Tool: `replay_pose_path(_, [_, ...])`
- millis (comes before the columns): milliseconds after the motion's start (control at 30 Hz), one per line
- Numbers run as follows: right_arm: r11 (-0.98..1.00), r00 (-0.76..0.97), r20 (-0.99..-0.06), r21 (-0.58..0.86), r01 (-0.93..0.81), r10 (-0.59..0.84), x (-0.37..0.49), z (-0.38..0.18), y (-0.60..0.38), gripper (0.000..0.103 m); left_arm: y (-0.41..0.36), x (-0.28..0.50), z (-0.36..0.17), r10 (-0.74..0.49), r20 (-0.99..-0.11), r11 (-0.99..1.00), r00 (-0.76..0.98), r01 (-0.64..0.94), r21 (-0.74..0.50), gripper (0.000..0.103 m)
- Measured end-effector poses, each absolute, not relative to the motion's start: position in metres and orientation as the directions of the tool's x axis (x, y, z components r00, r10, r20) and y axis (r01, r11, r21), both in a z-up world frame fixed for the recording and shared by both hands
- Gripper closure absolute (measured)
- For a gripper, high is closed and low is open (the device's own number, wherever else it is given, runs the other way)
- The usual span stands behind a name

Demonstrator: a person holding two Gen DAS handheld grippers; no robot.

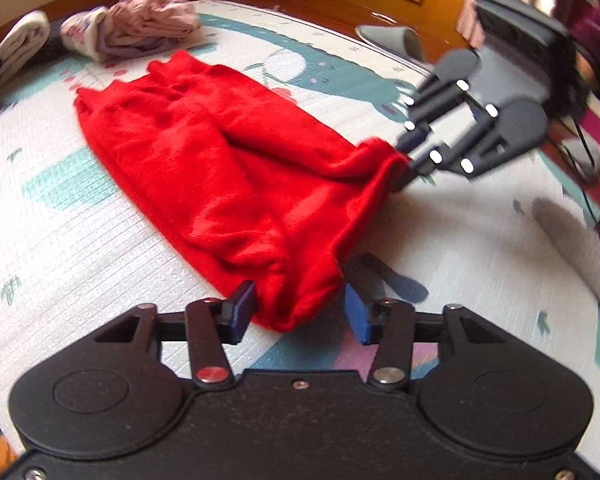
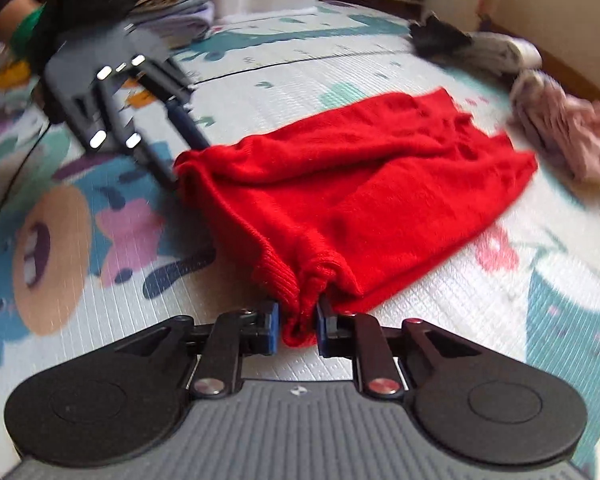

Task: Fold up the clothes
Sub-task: 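Lift the sweater end with the right gripper toward the left gripper to fold it, then lift both sweater ends with both grippers and fold the strip in half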

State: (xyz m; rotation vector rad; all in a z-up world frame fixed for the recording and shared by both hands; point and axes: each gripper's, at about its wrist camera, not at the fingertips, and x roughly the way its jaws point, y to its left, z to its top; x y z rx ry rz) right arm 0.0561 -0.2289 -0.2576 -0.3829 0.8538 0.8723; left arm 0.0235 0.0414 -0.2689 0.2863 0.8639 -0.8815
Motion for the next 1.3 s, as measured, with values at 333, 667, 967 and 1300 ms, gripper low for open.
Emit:
replay_pose_path(333, [0.68,0.289,-0.766,0.249,-0.689,0.574,0.078,-0.257,-0.247,0.083,0.025,-0.011,-0.282,-0.454,-0.764,0.404,0.459,0.87,0.283,0.049])
replay_pose_path(667, [0.576,0.321,-0.787,0.053,-0.816,0.527,0.057,-0.251,-0.234,0.083,0.019,-0.007,-0.283,-0.442,-0.753,0.398,0.487,0.859,0.322,0.08])
replay_pose_path(967, [0.411,0.227,-0.805,0.022,-0.912,0.548,0.026,-0.217,-0.239,0.084,0.034,-0.036,-0.236,-0.522,-0.759,0.333,0.389,0.912,0.239,0.083])
replay_pose_path(1300, [0.419,0.288,-0.746,-0.014,-0.908,0.6,0.042,-0.129,-0.262,0.084,0.056,-0.002,-0.157,-0.612,-0.677,0.487,0.41,0.869,0.086,0.086])
